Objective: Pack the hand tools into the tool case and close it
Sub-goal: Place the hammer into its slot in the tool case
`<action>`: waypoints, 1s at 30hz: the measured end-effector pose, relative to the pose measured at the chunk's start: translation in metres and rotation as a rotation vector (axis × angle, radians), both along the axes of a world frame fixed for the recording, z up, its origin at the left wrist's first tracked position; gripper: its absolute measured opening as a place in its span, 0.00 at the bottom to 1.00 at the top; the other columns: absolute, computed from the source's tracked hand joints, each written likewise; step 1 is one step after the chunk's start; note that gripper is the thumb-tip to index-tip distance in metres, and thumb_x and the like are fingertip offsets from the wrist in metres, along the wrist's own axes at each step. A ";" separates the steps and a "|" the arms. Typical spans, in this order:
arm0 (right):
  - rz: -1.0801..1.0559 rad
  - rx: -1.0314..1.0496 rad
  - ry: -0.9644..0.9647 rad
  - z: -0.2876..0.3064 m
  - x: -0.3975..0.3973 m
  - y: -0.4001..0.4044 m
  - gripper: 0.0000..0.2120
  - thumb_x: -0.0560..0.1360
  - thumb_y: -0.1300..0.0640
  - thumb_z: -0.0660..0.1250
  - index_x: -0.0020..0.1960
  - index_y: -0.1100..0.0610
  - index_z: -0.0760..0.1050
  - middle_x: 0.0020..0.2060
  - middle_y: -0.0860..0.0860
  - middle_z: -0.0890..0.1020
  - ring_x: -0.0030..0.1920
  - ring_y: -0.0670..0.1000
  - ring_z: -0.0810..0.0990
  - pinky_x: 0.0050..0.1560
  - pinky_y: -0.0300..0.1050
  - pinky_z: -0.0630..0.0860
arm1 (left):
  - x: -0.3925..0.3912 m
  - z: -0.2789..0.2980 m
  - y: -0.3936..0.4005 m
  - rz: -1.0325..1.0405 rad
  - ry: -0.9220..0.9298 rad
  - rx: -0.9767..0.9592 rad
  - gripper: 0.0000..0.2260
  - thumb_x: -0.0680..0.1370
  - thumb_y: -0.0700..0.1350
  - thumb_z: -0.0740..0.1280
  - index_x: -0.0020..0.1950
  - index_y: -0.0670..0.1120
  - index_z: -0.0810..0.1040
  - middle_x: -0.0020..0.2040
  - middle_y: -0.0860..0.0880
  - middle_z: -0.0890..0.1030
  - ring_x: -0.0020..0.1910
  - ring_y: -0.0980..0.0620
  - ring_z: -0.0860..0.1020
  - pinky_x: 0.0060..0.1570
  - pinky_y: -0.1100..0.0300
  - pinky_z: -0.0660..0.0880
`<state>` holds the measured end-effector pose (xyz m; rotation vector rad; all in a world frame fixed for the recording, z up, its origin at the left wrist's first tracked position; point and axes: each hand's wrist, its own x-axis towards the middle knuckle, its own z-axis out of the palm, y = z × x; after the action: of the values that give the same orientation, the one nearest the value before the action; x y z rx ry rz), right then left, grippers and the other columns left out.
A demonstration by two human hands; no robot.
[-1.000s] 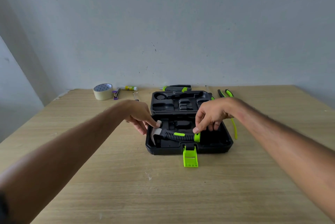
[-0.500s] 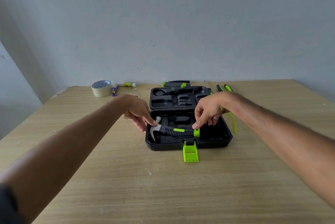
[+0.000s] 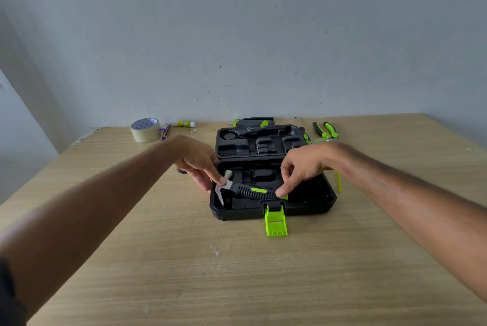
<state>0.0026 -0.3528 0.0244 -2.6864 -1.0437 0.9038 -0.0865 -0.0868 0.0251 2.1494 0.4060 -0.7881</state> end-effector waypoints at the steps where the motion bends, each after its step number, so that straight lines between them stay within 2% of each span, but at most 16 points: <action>1: 0.002 -0.023 0.002 0.002 -0.002 0.003 0.22 0.65 0.35 0.78 0.44 0.52 0.80 0.37 0.47 0.76 0.38 0.48 0.72 0.38 0.40 0.69 | 0.000 -0.001 0.001 0.005 -0.001 -0.005 0.20 0.75 0.37 0.75 0.65 0.34 0.76 0.52 0.38 0.86 0.48 0.45 0.86 0.46 0.58 0.83; 6: -0.042 -0.074 0.032 0.005 -0.003 0.012 0.21 0.66 0.39 0.80 0.46 0.54 0.79 0.37 0.48 0.78 0.38 0.48 0.74 0.40 0.40 0.75 | -0.001 -0.002 0.000 -0.003 -0.020 0.015 0.19 0.75 0.37 0.75 0.63 0.34 0.77 0.55 0.37 0.85 0.51 0.42 0.86 0.49 0.56 0.83; 13: -0.064 -0.074 0.015 -0.002 0.001 0.013 0.22 0.64 0.38 0.81 0.45 0.53 0.78 0.38 0.47 0.78 0.38 0.48 0.74 0.41 0.41 0.73 | -0.008 -0.008 -0.001 -0.024 -0.089 0.019 0.13 0.76 0.39 0.74 0.58 0.37 0.78 0.48 0.41 0.86 0.43 0.48 0.86 0.44 0.60 0.82; 17: -0.040 -0.046 0.060 0.000 0.002 0.009 0.22 0.64 0.37 0.80 0.45 0.52 0.79 0.39 0.48 0.77 0.40 0.49 0.71 0.41 0.42 0.71 | -0.009 -0.007 0.000 -0.048 -0.087 0.009 0.17 0.76 0.39 0.74 0.63 0.35 0.76 0.51 0.39 0.85 0.44 0.48 0.86 0.44 0.60 0.82; 21: -0.043 -0.053 0.104 0.000 0.004 0.011 0.19 0.66 0.39 0.80 0.45 0.52 0.79 0.39 0.47 0.76 0.39 0.48 0.70 0.38 0.40 0.69 | -0.007 -0.007 0.002 -0.057 -0.063 -0.057 0.22 0.73 0.36 0.76 0.65 0.36 0.75 0.56 0.40 0.84 0.53 0.45 0.85 0.49 0.57 0.82; 27: -0.065 -0.048 0.069 0.000 0.002 0.014 0.19 0.66 0.41 0.80 0.43 0.53 0.78 0.36 0.47 0.76 0.36 0.48 0.71 0.37 0.40 0.72 | -0.008 -0.010 0.001 -0.076 -0.076 -0.030 0.23 0.72 0.37 0.77 0.64 0.38 0.75 0.56 0.40 0.84 0.52 0.45 0.85 0.50 0.57 0.82; 30: -0.071 -0.033 0.053 -0.002 0.001 0.012 0.20 0.65 0.40 0.80 0.44 0.53 0.79 0.35 0.47 0.76 0.36 0.48 0.71 0.38 0.40 0.71 | -0.009 -0.012 0.001 -0.092 -0.108 0.015 0.19 0.72 0.39 0.77 0.61 0.39 0.77 0.54 0.41 0.84 0.49 0.47 0.86 0.51 0.57 0.82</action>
<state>0.0036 -0.3413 0.0226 -2.6921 -0.9245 0.9816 -0.0954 -0.0859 0.0129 2.2260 0.2597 -0.7182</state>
